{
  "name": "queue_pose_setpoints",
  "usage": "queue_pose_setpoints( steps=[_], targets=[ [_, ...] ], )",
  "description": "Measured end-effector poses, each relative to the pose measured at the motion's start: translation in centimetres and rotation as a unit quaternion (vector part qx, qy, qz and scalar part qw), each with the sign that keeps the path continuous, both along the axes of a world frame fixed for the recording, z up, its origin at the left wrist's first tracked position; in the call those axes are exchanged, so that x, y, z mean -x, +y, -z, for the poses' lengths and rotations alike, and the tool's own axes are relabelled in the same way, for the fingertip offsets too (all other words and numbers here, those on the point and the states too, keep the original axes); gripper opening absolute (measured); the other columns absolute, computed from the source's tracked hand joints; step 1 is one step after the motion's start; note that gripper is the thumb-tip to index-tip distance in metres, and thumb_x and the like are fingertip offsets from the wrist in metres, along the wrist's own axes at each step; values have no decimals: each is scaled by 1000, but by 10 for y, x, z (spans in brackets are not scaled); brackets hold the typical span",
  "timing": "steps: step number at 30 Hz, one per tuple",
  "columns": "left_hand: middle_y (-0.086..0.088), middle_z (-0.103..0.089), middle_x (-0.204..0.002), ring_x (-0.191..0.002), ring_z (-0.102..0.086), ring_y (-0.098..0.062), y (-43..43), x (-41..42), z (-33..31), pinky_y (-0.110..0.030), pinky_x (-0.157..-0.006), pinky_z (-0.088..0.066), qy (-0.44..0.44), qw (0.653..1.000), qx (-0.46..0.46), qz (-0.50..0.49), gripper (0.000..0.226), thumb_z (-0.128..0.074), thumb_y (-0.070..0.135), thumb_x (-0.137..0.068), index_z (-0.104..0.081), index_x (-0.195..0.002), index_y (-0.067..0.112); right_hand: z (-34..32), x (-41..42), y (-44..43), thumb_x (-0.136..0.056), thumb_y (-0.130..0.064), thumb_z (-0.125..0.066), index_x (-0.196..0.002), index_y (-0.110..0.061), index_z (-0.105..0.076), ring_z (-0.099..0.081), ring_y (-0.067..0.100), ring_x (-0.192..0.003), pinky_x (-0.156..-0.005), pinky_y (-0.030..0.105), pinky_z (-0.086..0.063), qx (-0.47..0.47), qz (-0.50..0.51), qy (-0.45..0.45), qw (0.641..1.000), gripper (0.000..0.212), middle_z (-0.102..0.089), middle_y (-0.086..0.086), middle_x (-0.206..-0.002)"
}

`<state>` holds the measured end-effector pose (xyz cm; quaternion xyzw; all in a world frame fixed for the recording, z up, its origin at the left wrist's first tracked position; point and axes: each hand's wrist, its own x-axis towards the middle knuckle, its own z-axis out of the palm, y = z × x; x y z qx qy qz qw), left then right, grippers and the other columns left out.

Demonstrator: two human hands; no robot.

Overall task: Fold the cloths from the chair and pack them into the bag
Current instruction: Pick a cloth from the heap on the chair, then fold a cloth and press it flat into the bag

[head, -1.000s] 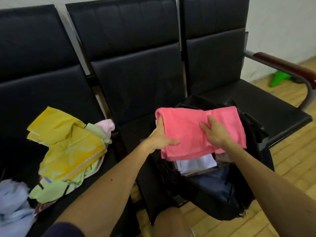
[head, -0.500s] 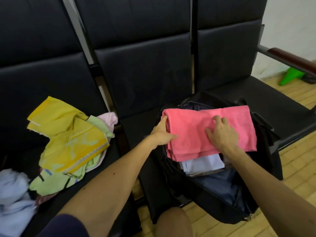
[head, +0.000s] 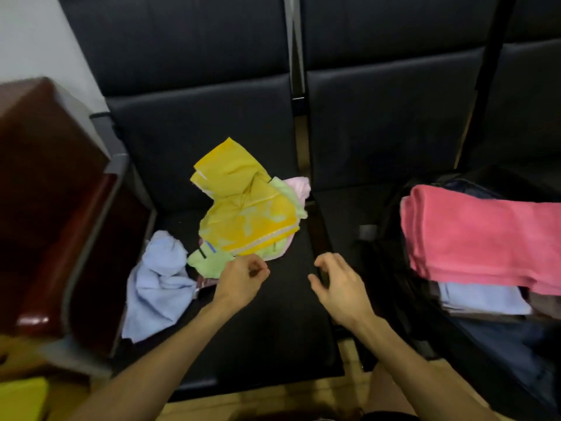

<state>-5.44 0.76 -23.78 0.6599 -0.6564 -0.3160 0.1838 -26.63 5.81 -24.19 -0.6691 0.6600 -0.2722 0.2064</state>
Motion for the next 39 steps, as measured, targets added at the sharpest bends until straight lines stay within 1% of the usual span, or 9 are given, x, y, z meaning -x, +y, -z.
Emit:
queue_pose_setpoints(
  steps=[3,8,13,18,22,27,33,36,39],
  targets=[
    [4,-75,-86,-85,-69,-13,-7,-31,23,-23,-74,-50,-37,998,-34,-32,6,-70,17,-88,-75,-83,18,18,-52,-26,-95,-27,-60,-93,-22,-56,-60,16,-94,-76,32,-48,-66,-52,44,995,7,-58,-8,-93],
    [-7,-70,-88,-88,-67,-30,-47,-48,51,-32,-67,-45,-91,994,-24,-57,14,-61,24,-90,-63,-77,22,42,-101,-78,-98,-27,-56,-118,-23,-61,-58,21,-113,-91,34,-45,-139,-60,81,985,22,-62,-2,-122],
    [-7,-58,-126,-110,-61,-31,-83,-42,64,-40,-84,-50,-169,986,-4,7,31,-58,27,-97,-60,-127,21,58,-113,-121,-93,-6,-54,-138,-15,-43,-44,29,-125,-91,42,-47,-131,-92,202,966,47,-38,8,-139],
    [-4,-52,-135,-115,-60,-31,-102,-38,79,-39,-86,-50,-252,964,-3,81,47,-60,40,-95,-47,-137,23,65,-111,-146,-86,-1,-59,-131,-11,-45,-43,31,-124,-92,42,-47,-109,-125,328,930,49,-43,10,-134],
    [-3,-55,-129,-111,-63,-29,-106,-36,85,-37,-82,-51,-293,949,27,112,34,-51,37,-101,-55,-130,20,62,-106,-158,-87,-2,-58,-127,-10,-51,-43,30,-126,-96,39,-43,-122,-125,369,913,41,-49,9,-132],
    [-3,-58,-127,-112,-59,-29,-106,-40,85,-39,-84,-48,-231,970,19,74,31,-39,31,-104,-64,-119,19,59,-104,-158,-91,-24,-62,-130,-12,-49,-42,30,-127,-99,42,-41,-114,-119,338,927,43,-49,8,-133],
    [-5,-59,-85,-86,-50,-27,-99,-41,24,-40,-74,-34,-104,967,223,-66,37,-23,34,-95,-54,-87,14,29,-115,-157,-94,-21,-59,-124,-14,-54,-53,32,-112,-86,44,-45,-4,-25,219,975,31,-55,8,-120],
    [-1,-43,-70,-69,-41,-22,-111,-42,-56,-32,-67,-25,39,959,261,-102,23,-31,22,-101,-37,-79,16,-28,-118,-158,-92,-42,-63,-135,-14,-40,-53,32,-110,-85,47,-49,-8,10,159,987,56,-50,8,-124],
    [-2,-50,-66,-60,-48,-18,-117,-50,-147,-30,-59,-26,116,938,321,-64,20,-33,23,-106,-38,-88,17,-99,-123,-153,-83,-55,-68,-144,-20,-32,-53,29,-119,-94,46,-47,36,-4,66,997,78,-49,5,-133]
  ],
)
